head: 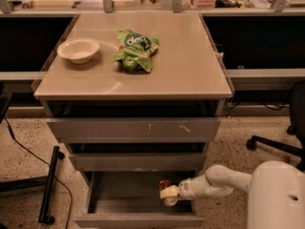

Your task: Place coke can into bottom drawer

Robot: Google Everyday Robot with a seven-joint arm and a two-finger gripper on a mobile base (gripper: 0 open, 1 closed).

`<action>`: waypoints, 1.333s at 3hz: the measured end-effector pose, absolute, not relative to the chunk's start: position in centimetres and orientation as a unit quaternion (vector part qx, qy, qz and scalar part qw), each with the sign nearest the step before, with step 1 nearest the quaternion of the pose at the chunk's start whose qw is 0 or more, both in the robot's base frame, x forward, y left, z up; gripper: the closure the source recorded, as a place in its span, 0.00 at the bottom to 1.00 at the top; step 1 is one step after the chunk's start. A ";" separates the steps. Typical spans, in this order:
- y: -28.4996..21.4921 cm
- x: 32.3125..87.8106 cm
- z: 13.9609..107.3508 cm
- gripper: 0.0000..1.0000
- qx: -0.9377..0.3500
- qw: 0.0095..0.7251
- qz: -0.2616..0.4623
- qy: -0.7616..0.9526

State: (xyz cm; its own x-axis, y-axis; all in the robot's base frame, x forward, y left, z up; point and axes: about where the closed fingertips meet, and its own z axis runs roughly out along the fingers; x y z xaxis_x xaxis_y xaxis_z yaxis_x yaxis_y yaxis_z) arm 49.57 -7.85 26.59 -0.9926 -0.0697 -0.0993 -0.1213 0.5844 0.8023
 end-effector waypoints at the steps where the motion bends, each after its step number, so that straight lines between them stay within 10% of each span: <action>1: -7.3 50.1 23.1 1.00 -0.042 0.008 0.450 0.892; 3: -7.1 51.0 17.2 1.00 -0.010 -0.030 0.444 0.896; 4: -7.2 51.2 17.0 0.82 -0.009 -0.029 0.443 0.896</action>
Offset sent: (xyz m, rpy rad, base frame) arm 0.0217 0.0074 -0.1057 -0.0345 0.1300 -0.0391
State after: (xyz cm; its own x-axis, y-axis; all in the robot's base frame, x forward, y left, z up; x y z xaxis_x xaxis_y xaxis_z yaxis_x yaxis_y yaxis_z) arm 51.17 -7.19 16.96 -0.9981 -0.0426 0.0435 0.0087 0.6069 0.7947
